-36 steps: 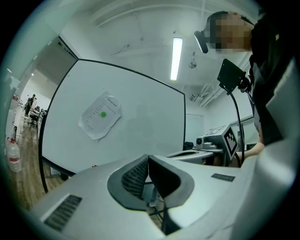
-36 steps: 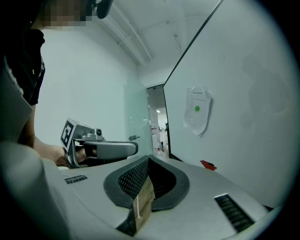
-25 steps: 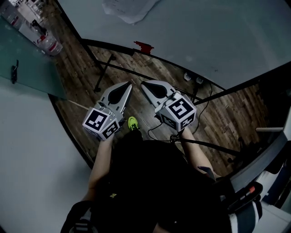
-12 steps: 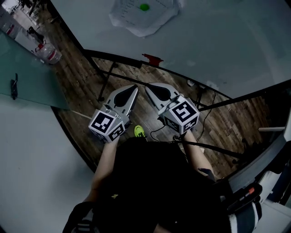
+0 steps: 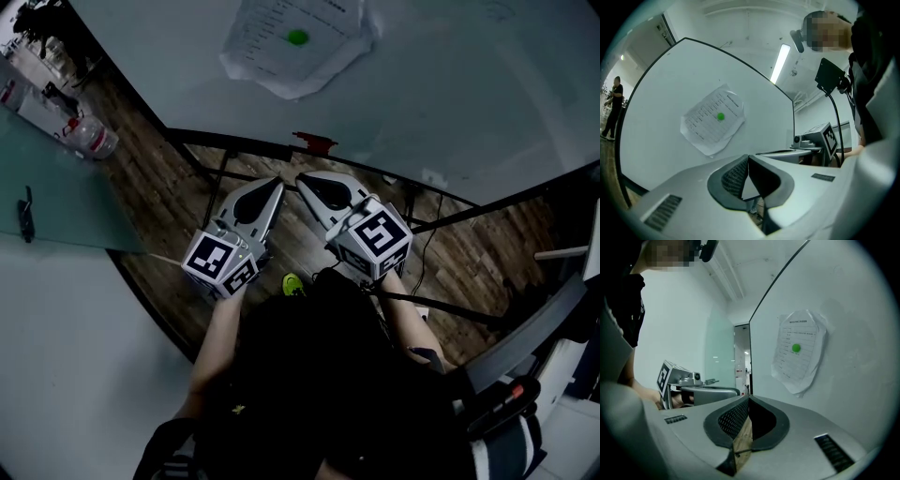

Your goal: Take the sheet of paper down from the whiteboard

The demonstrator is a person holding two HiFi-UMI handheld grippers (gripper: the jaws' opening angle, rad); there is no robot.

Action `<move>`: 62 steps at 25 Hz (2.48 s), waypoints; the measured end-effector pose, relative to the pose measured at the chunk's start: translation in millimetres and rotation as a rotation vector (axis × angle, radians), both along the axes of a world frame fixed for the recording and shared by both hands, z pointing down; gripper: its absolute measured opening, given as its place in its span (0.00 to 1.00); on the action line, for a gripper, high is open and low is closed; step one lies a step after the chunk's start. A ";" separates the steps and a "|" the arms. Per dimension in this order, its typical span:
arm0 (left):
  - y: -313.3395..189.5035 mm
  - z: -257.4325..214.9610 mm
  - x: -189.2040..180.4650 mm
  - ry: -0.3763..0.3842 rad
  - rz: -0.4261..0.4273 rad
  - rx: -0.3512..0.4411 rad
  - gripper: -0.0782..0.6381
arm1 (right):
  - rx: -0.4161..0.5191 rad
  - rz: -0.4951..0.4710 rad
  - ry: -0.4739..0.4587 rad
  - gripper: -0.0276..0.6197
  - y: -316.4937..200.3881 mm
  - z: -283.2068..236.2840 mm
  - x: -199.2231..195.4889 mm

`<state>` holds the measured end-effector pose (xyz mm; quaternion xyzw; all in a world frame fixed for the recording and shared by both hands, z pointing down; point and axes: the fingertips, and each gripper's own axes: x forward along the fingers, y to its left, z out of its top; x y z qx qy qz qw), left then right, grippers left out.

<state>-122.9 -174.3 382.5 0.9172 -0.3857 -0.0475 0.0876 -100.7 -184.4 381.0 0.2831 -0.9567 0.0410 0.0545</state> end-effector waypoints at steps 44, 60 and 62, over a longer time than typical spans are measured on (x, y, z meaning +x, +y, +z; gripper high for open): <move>-109.3 -83.7 27.6 -0.116 -0.041 0.224 0.34 | 0.256 0.174 0.106 0.18 -100.0 -95.9 39.0; -168.3 -105.7 20.3 -0.249 -0.187 0.304 0.43 | 0.337 0.213 0.165 0.20 -137.6 -124.1 49.2; -172.7 -107.0 21.3 -0.264 -0.189 0.314 0.43 | 0.350 0.223 0.170 0.21 -140.5 -129.9 50.2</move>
